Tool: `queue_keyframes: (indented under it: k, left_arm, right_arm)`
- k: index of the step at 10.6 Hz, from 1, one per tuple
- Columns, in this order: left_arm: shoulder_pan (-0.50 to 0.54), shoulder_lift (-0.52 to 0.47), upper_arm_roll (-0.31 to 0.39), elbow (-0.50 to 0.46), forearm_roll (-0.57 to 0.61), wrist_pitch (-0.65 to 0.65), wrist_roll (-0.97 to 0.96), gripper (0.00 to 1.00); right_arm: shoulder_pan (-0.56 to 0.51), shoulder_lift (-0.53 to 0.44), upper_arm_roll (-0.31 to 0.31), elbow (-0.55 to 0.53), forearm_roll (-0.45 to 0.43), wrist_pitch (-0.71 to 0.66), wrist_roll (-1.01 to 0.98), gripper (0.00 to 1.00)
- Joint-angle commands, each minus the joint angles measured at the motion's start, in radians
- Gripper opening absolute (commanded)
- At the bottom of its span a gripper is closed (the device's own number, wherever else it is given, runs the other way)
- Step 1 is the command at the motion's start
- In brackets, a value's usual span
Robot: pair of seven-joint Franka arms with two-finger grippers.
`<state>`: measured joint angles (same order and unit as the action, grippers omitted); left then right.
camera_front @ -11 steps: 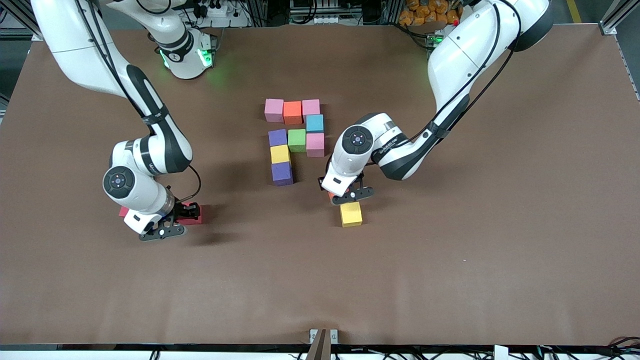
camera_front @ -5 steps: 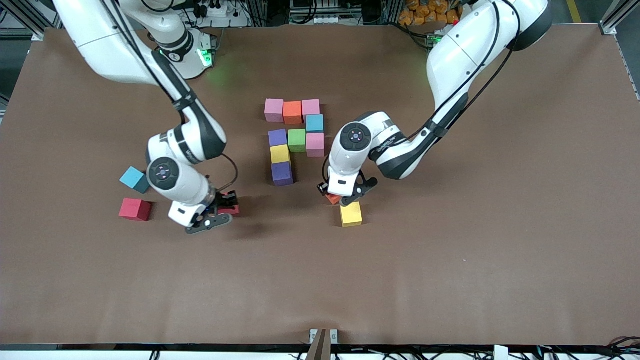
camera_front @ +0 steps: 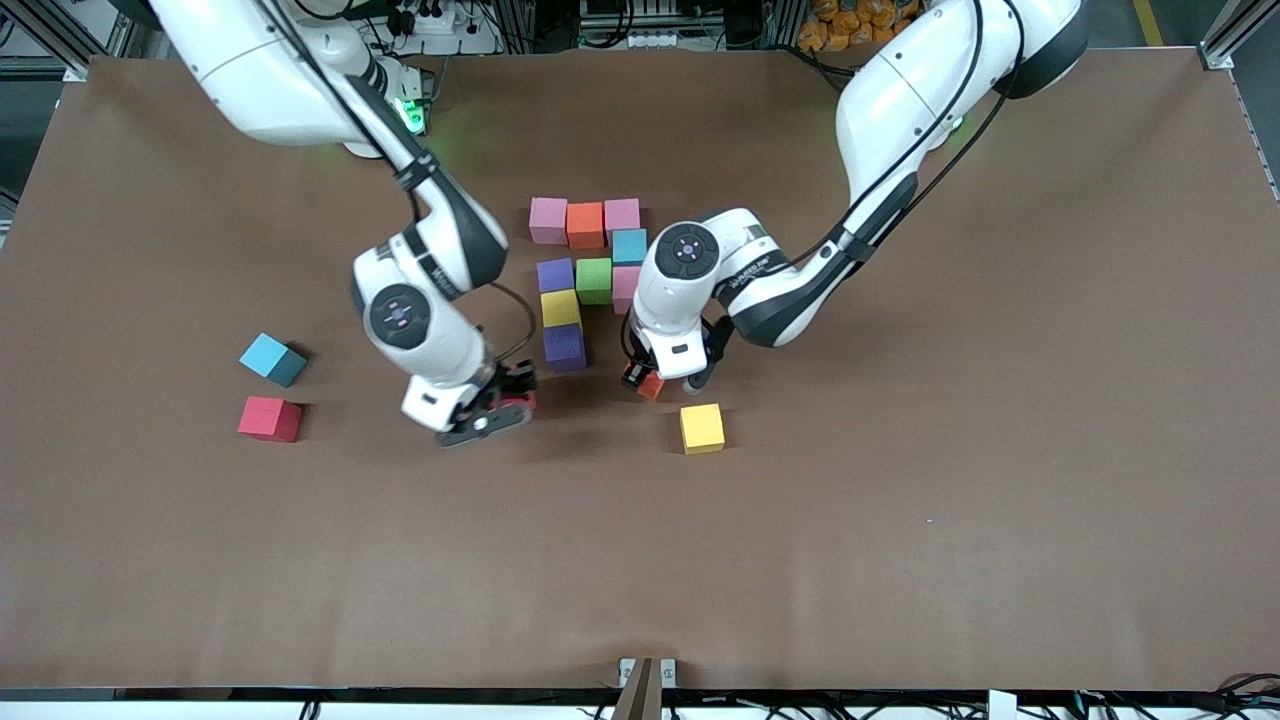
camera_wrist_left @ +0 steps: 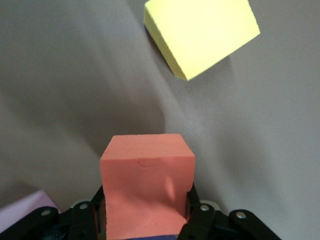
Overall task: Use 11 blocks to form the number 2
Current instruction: 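Carry the orange cube with the left gripper while the right gripper lifts red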
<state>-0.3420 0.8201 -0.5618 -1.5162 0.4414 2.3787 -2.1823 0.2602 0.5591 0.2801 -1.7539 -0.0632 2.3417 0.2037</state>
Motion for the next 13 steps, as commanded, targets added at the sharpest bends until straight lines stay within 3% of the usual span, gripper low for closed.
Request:
queue_keyframes:
  k: [1,4,7,13]
  left_arm:
    - [-0.026,0.001,0.010,0.027,-0.003,-0.001,-0.124,0.13]
    - [-0.029,0.019,0.010,0.044,-0.003,0.007,-0.185,0.13]
    - [-0.040,0.021,0.010,0.054,-0.004,0.028,-0.296,0.13]
    - [-0.095,0.070,0.011,0.065,-0.030,0.067,-0.563,0.13]
  right_arm:
    - [0.027,0.001,0.007,0.025,-0.006,-0.018,0.043,0.00]
    - [-0.016,-0.016,0.002,0.024,-0.010,-0.031,0.036,0.00]
    - [-0.134,-0.027,-0.002,0.021,-0.020,-0.076,0.023,0.00]
    - [-0.273,-0.015,-0.002,0.011,-0.018,-0.090,-0.142,0.00]
